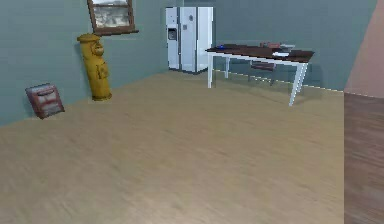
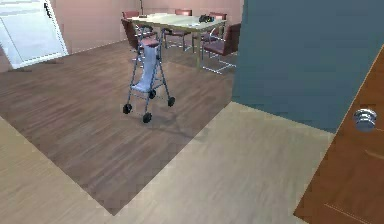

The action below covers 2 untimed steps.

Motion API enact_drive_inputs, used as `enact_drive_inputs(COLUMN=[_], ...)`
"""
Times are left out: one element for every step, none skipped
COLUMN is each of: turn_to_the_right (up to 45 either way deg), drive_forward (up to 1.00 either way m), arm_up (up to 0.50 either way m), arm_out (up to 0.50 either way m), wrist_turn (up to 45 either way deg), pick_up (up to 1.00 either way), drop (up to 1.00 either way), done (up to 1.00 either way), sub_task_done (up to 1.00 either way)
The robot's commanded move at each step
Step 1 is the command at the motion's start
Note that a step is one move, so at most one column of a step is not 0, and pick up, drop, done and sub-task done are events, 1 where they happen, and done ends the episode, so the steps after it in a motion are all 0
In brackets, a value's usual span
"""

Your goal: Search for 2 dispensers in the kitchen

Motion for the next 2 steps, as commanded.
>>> enact_drive_inputs(turn_to_the_right=[-6.0, 0.0], drive_forward=[0.00, 0.45], arm_up=[0.00, 0.00], arm_out=[0.00, 0.00], wrist_turn=[0.0, 0.0], pick_up=[0.00, 0.00], drop=[0.00, 0.00], done=[0.00, 0.00], sub_task_done=[0.00, 0.00])
